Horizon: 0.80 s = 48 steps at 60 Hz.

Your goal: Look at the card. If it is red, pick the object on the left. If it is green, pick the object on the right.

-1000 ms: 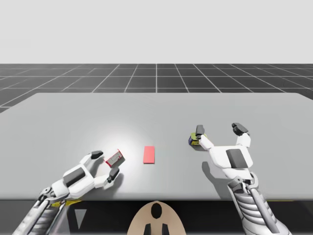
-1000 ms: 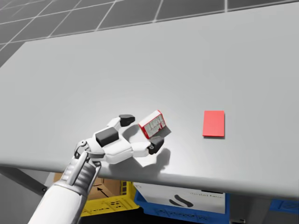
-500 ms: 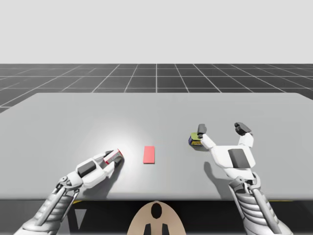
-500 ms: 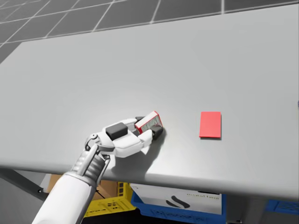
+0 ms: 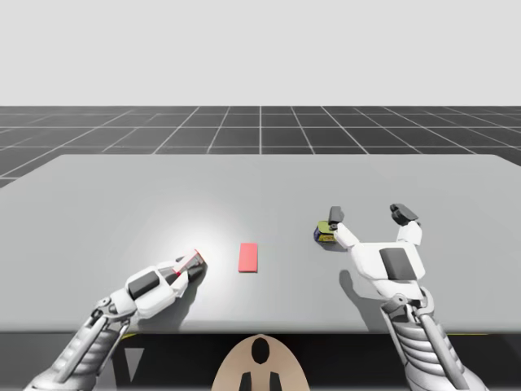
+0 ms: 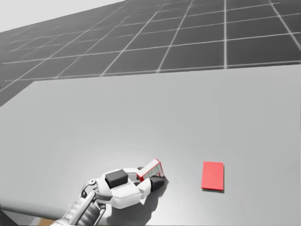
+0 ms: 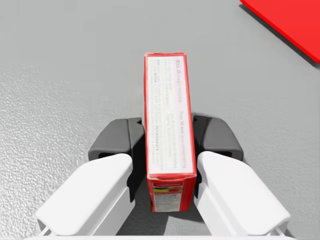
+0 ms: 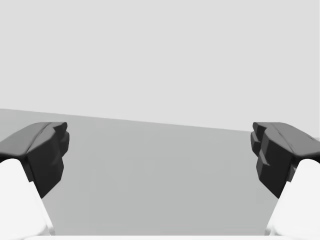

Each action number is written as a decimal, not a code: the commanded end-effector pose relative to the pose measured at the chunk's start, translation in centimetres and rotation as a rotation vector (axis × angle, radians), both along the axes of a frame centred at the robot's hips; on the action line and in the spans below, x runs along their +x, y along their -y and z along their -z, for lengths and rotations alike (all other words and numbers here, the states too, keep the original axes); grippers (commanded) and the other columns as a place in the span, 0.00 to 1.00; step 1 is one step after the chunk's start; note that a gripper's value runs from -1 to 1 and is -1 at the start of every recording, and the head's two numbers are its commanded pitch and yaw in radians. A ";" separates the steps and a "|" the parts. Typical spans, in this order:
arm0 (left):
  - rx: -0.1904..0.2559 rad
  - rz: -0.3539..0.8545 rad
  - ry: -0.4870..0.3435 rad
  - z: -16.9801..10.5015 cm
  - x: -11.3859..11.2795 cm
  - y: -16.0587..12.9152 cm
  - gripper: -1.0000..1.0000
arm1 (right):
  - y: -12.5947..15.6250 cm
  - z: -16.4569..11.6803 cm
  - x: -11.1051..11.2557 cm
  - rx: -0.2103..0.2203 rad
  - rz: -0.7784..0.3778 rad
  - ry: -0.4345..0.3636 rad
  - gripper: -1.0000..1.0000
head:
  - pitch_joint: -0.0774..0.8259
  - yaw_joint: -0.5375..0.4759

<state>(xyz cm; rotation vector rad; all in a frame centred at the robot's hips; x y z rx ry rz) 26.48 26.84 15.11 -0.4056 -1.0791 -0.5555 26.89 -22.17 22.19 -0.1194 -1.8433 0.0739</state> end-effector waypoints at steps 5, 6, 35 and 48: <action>0.007 0.013 0.009 -0.4 -0.6 0.0 1.00 | -0.4 0.3 -0.1 0.021 -0.003 -0.011 0.00 | 0.52 0.86; 0.008 0.014 0.011 -0.5 -0.7 0.0 1.00 | -0.4 0.3 -0.1 0.022 -0.003 -0.012 0.00 | 0.51 0.86; 0.099 -0.021 0.288 -12.3 -3.3 0.7 1.00 | 0.1 0.2 0.1 0.028 0.029 -0.044 0.00 | 0.48 0.84; -0.008 -0.182 0.528 -18.9 -3.7 1.2 1.00 | 0.0 0.4 0.2 0.010 0.032 -0.039 0.00 | 0.47 0.84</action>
